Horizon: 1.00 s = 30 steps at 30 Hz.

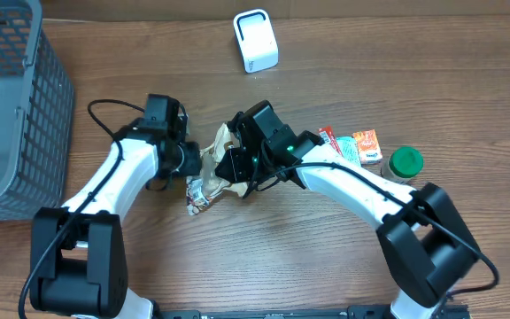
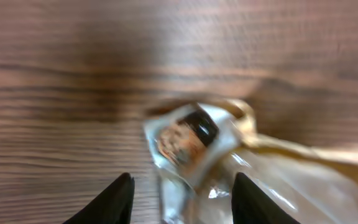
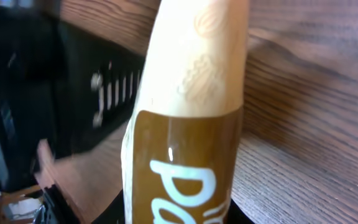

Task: Scan the item barcode
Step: 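Lift the bag, keep it in the right gripper, retract left arm, then raise the PanTree bag with the right gripper to the white scanner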

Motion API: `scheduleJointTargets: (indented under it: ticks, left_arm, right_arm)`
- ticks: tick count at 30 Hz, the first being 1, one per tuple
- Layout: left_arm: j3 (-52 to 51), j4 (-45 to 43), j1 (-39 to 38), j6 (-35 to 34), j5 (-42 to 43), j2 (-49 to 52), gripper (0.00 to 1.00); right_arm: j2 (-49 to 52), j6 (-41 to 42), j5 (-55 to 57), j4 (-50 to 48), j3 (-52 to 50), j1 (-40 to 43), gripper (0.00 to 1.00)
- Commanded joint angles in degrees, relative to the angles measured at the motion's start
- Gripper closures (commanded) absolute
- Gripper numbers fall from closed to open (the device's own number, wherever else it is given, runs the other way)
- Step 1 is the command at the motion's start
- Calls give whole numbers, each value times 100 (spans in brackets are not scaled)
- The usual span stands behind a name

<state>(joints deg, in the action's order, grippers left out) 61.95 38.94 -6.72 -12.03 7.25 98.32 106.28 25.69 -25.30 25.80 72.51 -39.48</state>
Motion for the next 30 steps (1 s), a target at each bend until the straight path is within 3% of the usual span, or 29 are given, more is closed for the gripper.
scheduleJointTargets:
  ticks: [1, 5, 9, 11, 13, 14, 20, 30]
  left_arm:
    - [407, 48, 227, -87, 35, -365, 55]
    - [758, 118, 476, -236, -2, -787, 49]
    - [981, 103, 778, -234, -472, -1078, 39]
    - [1010, 20, 940, -232, -872, -1145, 27]
    - [1008, -181, 1154, -234, -1259, -1143, 5]
    - [1005, -247, 1226, -234, -1327, -1143, 0]
    - [1005, -376, 1471, -232, -1342, -1143, 0]
    - [1005, -319, 1458, -232, -1340, -1143, 0]
  right_arm:
    - [-483, -372, -197, -52, -4, -17, 92]
    - [-492, -476, -205, -22, -4, -17, 96]
    - [-546, -1178, -232, -17, -2, -17, 96]
    - [-634, -1497, -127, 7, -2, -17, 96]
    - [-870, -1891, 210, 70, -2, -17, 96]
    - [-975, -1976, 424, 87, -2, -17, 96]
    - [-1392, -2461, 1696, 157, -2, -20, 96]
    - [-1414, -3161, 2234, 168, 63, -17, 97]
